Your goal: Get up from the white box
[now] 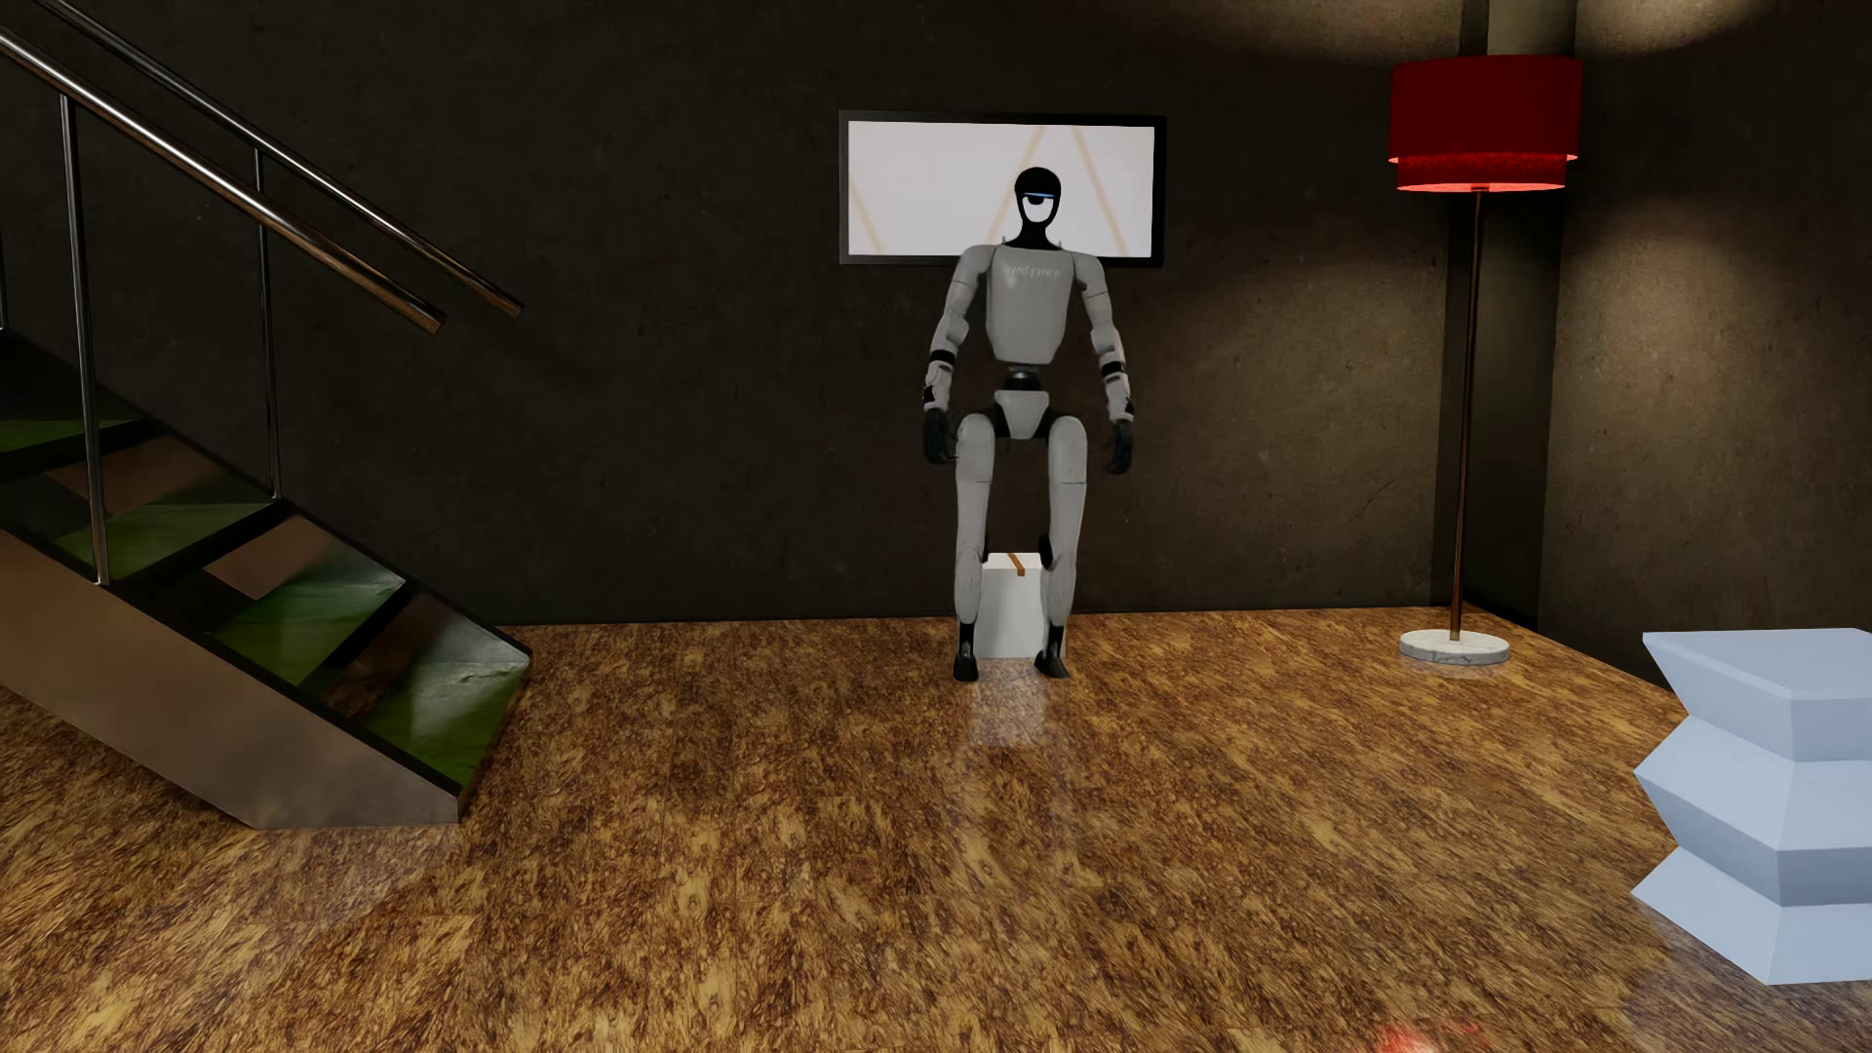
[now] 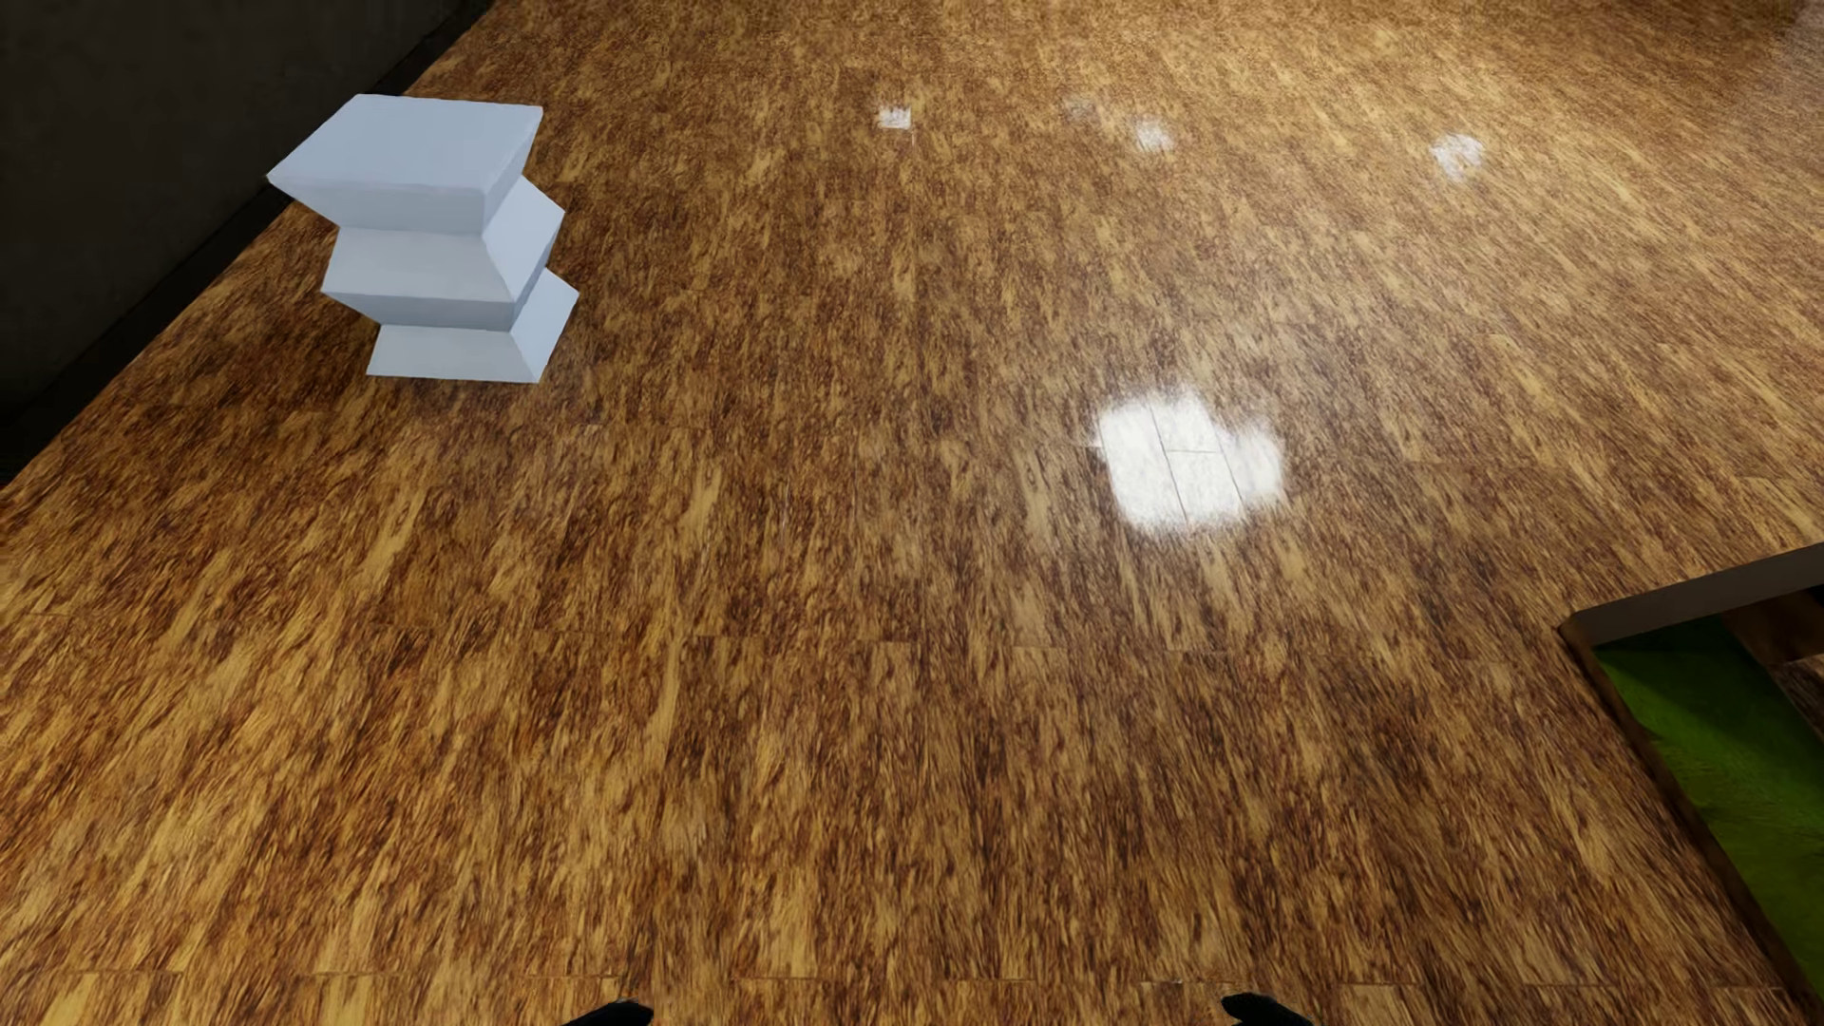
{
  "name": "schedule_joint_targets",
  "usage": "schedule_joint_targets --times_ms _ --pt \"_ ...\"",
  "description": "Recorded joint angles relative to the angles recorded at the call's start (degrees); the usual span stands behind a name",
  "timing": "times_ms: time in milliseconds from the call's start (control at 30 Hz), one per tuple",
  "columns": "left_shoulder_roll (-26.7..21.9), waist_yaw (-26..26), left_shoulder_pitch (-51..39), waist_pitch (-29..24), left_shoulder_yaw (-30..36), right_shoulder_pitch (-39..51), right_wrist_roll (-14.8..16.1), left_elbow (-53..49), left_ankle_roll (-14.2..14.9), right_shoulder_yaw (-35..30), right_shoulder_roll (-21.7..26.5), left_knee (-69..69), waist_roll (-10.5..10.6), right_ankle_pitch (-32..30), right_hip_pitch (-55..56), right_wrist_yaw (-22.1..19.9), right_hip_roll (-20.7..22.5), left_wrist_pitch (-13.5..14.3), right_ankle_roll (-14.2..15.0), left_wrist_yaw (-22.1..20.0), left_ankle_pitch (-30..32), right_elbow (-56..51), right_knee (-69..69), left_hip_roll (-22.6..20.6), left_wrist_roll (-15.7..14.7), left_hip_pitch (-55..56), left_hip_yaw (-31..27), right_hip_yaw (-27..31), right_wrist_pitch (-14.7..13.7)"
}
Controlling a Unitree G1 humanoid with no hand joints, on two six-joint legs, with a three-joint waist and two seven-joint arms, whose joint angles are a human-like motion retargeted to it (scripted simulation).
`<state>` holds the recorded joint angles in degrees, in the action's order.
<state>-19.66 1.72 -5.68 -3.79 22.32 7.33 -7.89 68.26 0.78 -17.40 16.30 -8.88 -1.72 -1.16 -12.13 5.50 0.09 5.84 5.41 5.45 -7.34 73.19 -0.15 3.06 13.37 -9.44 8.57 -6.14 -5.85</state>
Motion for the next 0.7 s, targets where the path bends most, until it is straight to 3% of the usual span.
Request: schedule_joint_targets --times_ms 267,400,700 --pt "-2.6 0.3 4.6 3.8 -2.3 -7.0 -2.0 -4.5 0.2 1.9 -2.8 -0.2 -0.3 1.7 -1.2 5.2 -0.3 1.6 0.3 2.4 -0.9 -6.2 0.2 0.6 0.0 -0.8 -1.3 0.7 -2.0" --pt "-0.6 0.3 4.4 4.0 -2.1 -6.5 -1.0 -4.5 0.3 1.7 -3.2 0.4 -0.4 1.4 -0.1 3.8 -0.6 0.8 -0.4 1.8 -2.3 -5.5 1.0 0.4 -0.6 -0.8 -3.5 1.6 -1.3" --pt "0.2 0.3 4.6 3.2 -1.1 -5.0 0.0 -5.3 -0.7 1.0 -1.4 0.2 -0.2 1.5 -1.1 2.4 -0.1 1.6 -0.5 2.8 -0.9 -4.2 0.2 -0.1 0.3 -1.3 -1.2 0.9 -1.3"
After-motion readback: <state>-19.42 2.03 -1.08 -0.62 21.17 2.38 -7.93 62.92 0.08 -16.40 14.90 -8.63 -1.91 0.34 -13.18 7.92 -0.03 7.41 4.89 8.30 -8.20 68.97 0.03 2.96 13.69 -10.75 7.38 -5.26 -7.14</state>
